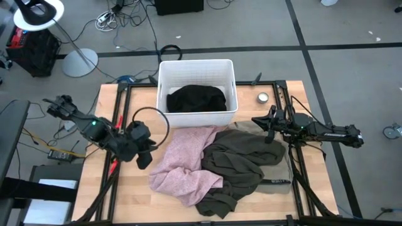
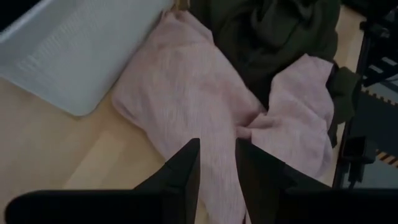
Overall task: Sort clothes
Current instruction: Put the green pants into the white laundry organizer
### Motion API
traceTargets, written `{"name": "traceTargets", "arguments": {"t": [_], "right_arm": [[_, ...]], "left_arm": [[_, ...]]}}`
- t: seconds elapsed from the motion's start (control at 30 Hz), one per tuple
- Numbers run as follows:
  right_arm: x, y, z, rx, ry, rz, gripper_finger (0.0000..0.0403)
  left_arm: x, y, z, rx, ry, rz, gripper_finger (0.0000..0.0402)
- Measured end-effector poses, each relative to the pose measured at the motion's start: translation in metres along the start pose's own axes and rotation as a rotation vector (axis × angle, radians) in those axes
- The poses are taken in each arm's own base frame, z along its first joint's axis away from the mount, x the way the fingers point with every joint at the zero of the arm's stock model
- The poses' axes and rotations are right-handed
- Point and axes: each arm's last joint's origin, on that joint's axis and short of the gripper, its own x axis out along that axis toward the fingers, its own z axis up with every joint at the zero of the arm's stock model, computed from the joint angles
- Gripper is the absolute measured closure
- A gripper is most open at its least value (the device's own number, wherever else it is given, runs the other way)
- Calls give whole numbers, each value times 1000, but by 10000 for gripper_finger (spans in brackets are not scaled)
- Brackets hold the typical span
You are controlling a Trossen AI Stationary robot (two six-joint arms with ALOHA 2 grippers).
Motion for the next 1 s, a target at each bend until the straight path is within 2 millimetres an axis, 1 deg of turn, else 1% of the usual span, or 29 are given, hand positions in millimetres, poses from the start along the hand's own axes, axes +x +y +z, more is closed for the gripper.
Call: {"name": "traceTargets", "arguments": {"t": [0.27,0.67,0.83,1.0], "right_arm": [[0,0,0,0,0,-1,396],[0,0,0,0,0,-1,396],[0,0,0,0,0,-1,396],[0,0,0,0,0,0,396]], "left_arm": [[4,-5,-12,-16,-5,0,296],[3,-5,-13,-9,-16,3,296],[3,-6,-12,34,-16,3,296],[3,-5,-11,132,-63,35,296]]}}
